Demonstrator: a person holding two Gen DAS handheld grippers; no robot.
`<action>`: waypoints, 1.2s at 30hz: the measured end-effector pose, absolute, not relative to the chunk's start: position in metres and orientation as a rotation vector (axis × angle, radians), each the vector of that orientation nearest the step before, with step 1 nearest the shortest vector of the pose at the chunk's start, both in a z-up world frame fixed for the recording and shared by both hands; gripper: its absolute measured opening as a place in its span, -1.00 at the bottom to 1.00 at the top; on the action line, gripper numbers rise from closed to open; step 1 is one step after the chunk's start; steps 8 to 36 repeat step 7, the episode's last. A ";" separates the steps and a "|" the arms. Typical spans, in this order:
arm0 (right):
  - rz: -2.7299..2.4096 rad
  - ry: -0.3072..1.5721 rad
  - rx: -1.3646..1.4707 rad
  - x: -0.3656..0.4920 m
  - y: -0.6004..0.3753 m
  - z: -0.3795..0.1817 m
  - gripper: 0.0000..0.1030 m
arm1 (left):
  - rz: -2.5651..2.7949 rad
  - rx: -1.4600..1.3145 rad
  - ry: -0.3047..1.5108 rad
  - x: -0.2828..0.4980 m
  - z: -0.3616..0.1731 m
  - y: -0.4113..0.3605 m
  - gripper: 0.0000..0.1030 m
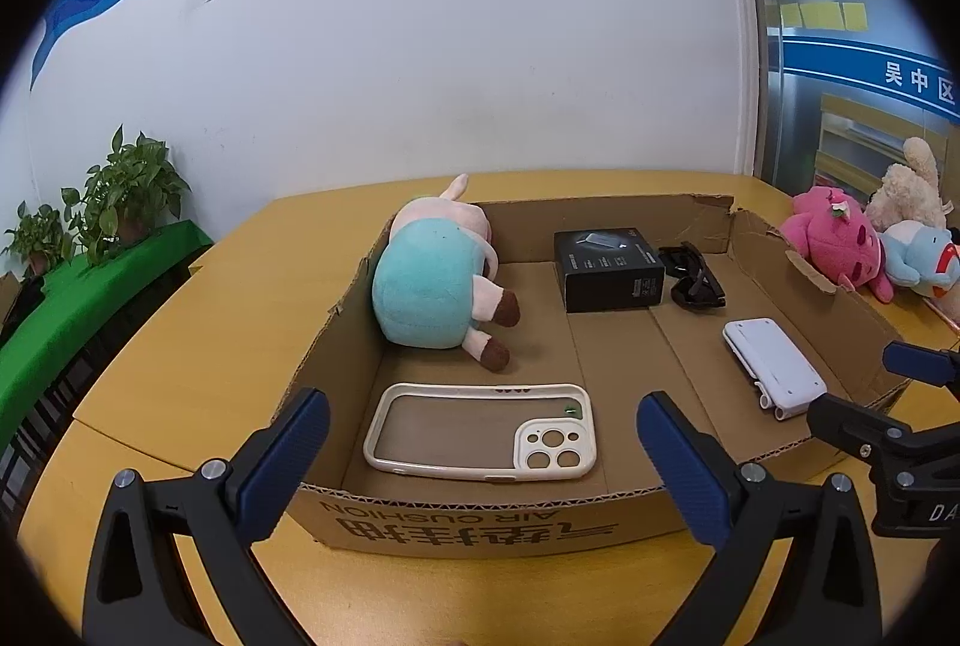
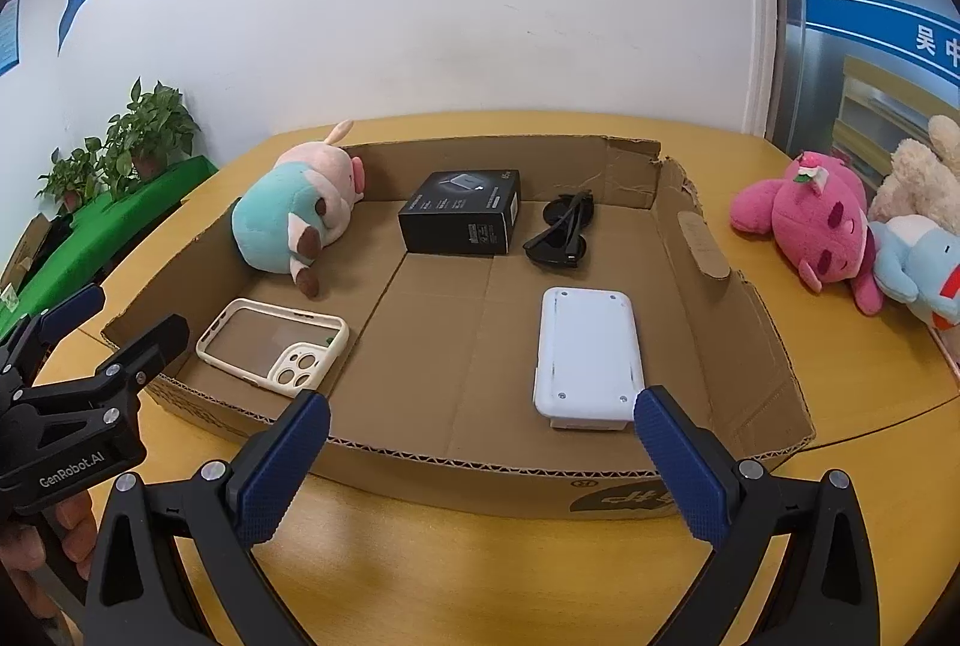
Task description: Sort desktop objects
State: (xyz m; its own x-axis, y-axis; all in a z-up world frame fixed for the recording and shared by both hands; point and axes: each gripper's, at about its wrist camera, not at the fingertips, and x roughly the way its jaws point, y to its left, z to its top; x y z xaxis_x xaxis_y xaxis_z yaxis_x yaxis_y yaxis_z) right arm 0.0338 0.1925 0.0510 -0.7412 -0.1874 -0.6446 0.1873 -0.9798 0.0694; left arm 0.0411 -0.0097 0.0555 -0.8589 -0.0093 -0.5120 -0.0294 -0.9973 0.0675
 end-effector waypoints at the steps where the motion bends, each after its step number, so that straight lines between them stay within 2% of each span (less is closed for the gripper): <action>1: -2.758 0.001 1.020 0.035 0.192 0.051 1.00 | 3.013 -0.833 0.110 0.042 0.056 -0.010 0.98; 36: -2.757 0.012 1.018 0.035 0.189 0.051 1.00 | 3.058 -0.819 0.112 0.047 0.056 -0.010 0.98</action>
